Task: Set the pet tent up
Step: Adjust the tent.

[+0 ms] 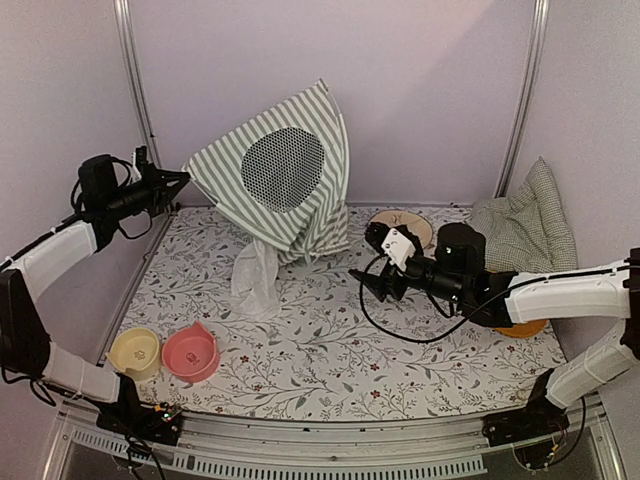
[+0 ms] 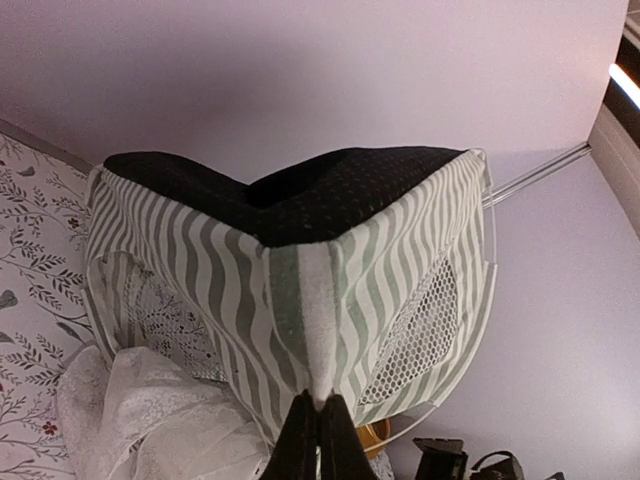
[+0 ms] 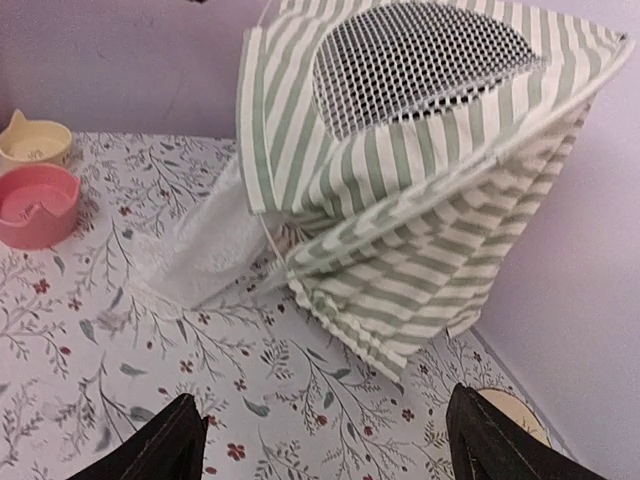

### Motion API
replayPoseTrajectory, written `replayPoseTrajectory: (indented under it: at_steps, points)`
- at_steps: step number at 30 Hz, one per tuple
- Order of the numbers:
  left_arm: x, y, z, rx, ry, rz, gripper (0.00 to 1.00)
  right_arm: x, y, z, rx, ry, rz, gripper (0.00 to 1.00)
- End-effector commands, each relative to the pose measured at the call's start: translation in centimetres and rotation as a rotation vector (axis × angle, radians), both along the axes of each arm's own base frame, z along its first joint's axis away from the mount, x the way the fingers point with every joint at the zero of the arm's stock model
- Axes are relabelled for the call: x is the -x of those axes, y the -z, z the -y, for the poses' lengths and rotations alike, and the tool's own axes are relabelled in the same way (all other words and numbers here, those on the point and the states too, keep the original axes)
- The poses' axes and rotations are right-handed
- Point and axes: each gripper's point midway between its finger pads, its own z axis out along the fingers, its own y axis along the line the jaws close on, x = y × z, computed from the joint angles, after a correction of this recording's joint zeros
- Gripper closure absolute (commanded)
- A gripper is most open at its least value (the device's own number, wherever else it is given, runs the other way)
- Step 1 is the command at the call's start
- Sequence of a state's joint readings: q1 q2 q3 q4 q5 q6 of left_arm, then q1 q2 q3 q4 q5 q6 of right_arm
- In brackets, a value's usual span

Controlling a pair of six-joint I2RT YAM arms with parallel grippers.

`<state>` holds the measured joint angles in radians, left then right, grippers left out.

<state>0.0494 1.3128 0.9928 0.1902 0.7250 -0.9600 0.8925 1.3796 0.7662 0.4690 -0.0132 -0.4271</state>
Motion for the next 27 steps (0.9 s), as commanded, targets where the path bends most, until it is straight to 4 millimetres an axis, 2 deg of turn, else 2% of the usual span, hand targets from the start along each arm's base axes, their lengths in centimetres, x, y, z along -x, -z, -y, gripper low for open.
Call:
replayPoseTrajectory:
  at_steps: [1,4,8,15,17,23,27]
  points:
    - [0.6,-3.7,-0.1,0.029,0.057,0.088,1.0,-4.1,1.3,2.7,-0.008,0.051,0.191,0.17]
    - [0.7,-4.0,-0.5,0.033,0.058,0.085,1.0,-6.5,3.8,1.5,0.059,0.064,0.222,0.26]
    - [0.8,-4.0,-0.4,0.042,0.066,0.078,1.0,-9.0,5.1,-1.2,0.101,0.04,0.313,0.31]
    - [1.2,-4.6,-0.7,0.044,0.071,0.086,1.0,-12.0,7.4,-3.7,0.161,0.046,0.345,0.43]
    - [1.3,-4.8,-0.8,0.045,0.071,0.088,1.0,-12.0,8.9,-4.2,0.191,0.019,0.324,0.48]
    - [1.3,-5.1,-0.9,0.038,0.076,0.087,1.0,-11.5,10.6,-3.9,0.212,0.009,0.311,0.41]
    - [1.4,-5.5,-0.9,0.04,0.081,0.09,1.0,-13.6,11.7,-4.7,0.223,0.053,0.321,0.38]
